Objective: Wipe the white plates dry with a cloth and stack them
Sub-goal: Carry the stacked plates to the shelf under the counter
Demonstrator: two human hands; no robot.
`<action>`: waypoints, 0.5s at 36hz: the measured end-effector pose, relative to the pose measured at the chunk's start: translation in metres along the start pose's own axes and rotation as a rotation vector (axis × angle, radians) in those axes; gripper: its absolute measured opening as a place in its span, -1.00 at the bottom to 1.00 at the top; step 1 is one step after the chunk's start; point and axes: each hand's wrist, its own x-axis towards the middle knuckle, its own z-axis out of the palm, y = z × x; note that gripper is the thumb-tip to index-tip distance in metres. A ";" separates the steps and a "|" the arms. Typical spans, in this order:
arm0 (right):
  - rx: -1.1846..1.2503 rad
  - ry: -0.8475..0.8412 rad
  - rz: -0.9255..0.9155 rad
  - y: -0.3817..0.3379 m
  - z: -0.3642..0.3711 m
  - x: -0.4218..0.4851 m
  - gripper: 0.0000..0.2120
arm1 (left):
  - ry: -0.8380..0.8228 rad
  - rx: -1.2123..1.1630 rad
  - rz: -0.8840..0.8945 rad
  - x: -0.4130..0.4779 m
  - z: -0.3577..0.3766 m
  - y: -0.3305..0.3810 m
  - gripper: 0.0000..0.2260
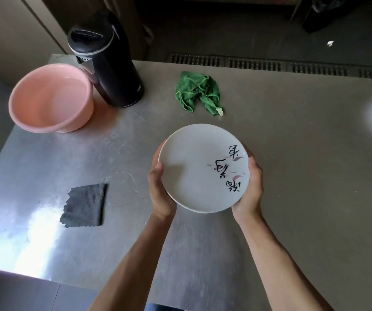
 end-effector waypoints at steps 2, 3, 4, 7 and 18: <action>0.002 -0.003 0.002 -0.002 0.002 -0.003 -0.41 | -0.022 -0.006 0.012 0.000 -0.001 0.002 -0.46; 0.010 -0.007 0.003 -0.004 0.003 -0.004 -0.42 | -0.029 -0.011 0.021 0.000 -0.001 0.004 -0.46; 0.021 -0.011 0.007 -0.005 0.003 -0.005 -0.41 | -0.029 -0.018 0.028 -0.001 -0.001 0.006 -0.44; 0.033 -0.032 0.006 -0.011 0.006 -0.010 -0.43 | -0.029 -0.038 0.043 -0.004 -0.001 0.012 -0.36; 0.032 -0.101 -0.037 -0.041 0.025 -0.029 -0.55 | -0.008 -0.062 0.145 -0.023 -0.006 0.047 -0.41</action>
